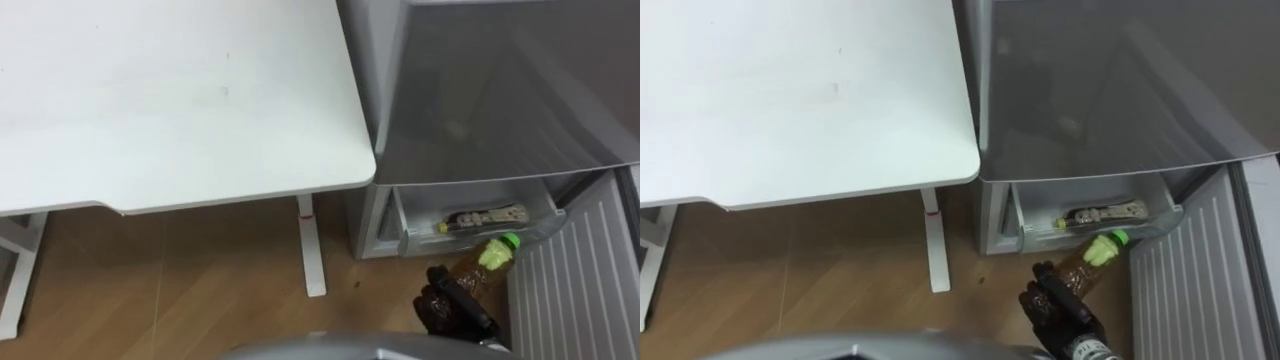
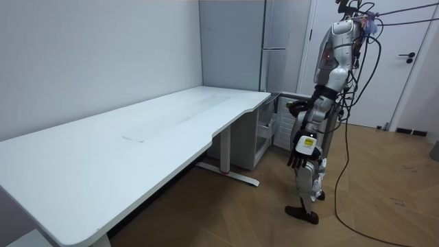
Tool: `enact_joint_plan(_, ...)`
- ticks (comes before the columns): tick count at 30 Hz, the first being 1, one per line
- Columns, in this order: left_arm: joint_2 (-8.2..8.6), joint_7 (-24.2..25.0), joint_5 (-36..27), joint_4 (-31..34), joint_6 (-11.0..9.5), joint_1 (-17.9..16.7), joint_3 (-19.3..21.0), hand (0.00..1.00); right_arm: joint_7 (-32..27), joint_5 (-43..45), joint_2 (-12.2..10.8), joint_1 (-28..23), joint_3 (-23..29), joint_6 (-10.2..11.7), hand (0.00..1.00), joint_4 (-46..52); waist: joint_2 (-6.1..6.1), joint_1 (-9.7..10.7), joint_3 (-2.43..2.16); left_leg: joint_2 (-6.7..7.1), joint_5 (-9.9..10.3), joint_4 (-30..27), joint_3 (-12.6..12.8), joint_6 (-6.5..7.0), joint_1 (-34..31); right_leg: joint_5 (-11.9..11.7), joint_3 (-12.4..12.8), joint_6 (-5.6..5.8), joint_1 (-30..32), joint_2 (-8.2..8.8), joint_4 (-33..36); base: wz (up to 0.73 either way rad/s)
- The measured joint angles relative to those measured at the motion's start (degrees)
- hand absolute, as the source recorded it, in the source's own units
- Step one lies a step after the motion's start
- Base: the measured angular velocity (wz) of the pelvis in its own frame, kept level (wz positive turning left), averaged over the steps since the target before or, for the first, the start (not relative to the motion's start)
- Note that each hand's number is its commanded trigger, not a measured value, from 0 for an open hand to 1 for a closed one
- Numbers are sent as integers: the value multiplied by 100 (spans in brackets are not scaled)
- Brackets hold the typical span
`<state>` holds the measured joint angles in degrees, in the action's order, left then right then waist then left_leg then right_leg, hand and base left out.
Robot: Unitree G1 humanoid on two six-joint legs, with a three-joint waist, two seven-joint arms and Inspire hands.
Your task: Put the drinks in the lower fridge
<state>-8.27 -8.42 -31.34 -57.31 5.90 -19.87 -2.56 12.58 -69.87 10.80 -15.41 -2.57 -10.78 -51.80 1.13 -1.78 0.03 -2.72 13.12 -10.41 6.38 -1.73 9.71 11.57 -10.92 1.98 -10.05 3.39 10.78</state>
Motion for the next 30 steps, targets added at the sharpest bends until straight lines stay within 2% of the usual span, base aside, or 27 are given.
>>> enact_joint_plan(4,8,22,413,-17,-1,-13,92,0,-263,-10,20,180,138,49,100,-265,-29,-23,-7,9,-2,-1,1,1,11,8,14,2,1,7,-17,0)
enact_joint_plan(9,68,37,968,-23,2,-244,266,0,-530,-23,41,443,531,120,100,-291,-52,0,-3,34,-2,-36,3,4,78,22,72,21,-20,20,-14,-4)
enact_joint_plan(10,69,39,986,-31,3,-271,288,0,-549,-22,41,480,591,126,100,-299,-59,5,4,37,-2,-37,3,4,83,24,67,24,-30,24,-14,0)
enact_joint_plan(11,70,39,1092,-60,8,-331,341,0,-585,-29,45,542,671,144,100,-310,-83,16,31,44,-2,-41,-6,5,91,36,42,29,-79,36,-19,6)
enact_joint_plan(15,64,79,1185,-57,122,-546,593,0,-705,-161,122,663,901,146,100,-310,-161,20,36,72,26,-96,-84,30,79,128,-37,46,-101,73,2,12)
enact_joint_plan(19,36,186,1183,-57,183,-559,696,0,-783,-385,302,965,1074,149,100,-315,-156,71,39,101,39,-244,-193,51,-150,150,-154,54,15,115,73,17)
enact_joint_plan(21,-7,292,1170,-56,255,-332,677,0,-830,-663,496,1385,1073,150,100,-492,-150,119,51,141,41,-455,-269,57,-490,208,-221,56,357,196,357,19)
enact_joint_plan(24,-61,289,1182,-65,266,-11,681,0,-928,-728,628,2010,1071,149,100,-664,-141,92,67,160,40,-723,-263,60,-985,275,-176,32,922,261,744,2)
enact_joint_plan(27,-170,289,1178,-64,293,306,665,0,-1020,-896,705,2396,1068,152,100,-783,-142,23,72,147,39,-935,-290,62,-1427,294,-179,0,1340,273,950,4)
enact_joint_plan(30,-259,286,1124,-68,277,645,666,0,-1137,-964,748,2983,1067,152,100,-1173,-138,-49,126,150,32,-1222,-317,74,-1931,327,-192,-57,1894,339,1339,3)
